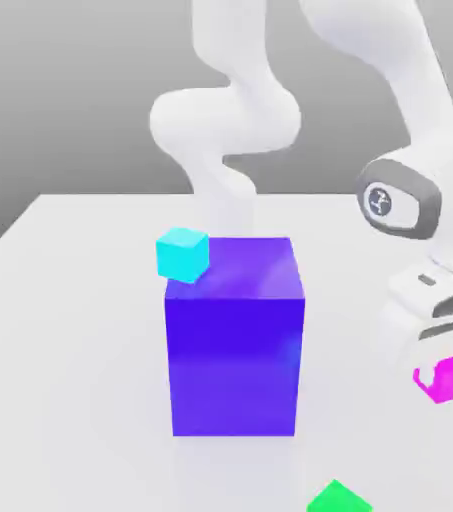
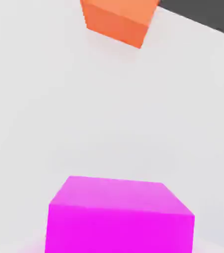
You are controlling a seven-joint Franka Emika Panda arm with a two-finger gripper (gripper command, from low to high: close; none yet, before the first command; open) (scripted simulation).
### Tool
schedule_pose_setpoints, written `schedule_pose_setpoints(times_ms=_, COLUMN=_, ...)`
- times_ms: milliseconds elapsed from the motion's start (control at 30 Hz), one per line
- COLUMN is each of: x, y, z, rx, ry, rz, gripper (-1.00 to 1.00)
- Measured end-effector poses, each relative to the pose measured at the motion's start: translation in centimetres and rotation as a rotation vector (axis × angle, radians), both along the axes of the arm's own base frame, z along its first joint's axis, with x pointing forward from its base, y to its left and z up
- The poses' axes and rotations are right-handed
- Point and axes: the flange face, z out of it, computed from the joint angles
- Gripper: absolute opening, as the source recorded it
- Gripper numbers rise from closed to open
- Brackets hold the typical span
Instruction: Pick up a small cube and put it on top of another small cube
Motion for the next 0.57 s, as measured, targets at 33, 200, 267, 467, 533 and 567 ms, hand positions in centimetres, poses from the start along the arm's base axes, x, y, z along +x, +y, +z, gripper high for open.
schedule_pose_setpoints(times_ms=33, x=2.0, y=-2.4, z=0.4, rx=-0.001, ry=0.000, rz=-0.025, gripper=-1.00)
schedule_pose_setpoints(times_ms=200, x=5.8, y=-7.8, z=-3.8, rx=-0.005, ry=0.001, rz=-0.078, gripper=-1.00)
schedule_pose_setpoints(times_ms=267, x=5.8, y=-7.9, z=-4.8, rx=-0.005, ry=0.001, rz=-0.078, gripper=1.00)
schedule_pose_setpoints(times_ms=467, x=5.9, y=-8.0, z=-4.7, rx=-0.006, ry=0.001, rz=-0.079, gripper=1.00)
schedule_pose_setpoints(times_ms=533, x=6.0, y=-8.0, z=-2.4, rx=-0.006, ry=0.000, rz=-0.080, gripper=1.00)
schedule_pose_setpoints(times_ms=567, x=6.0, y=-8.0, z=-0.9, rx=-0.007, ry=0.000, rz=-0.080, gripper=1.00)
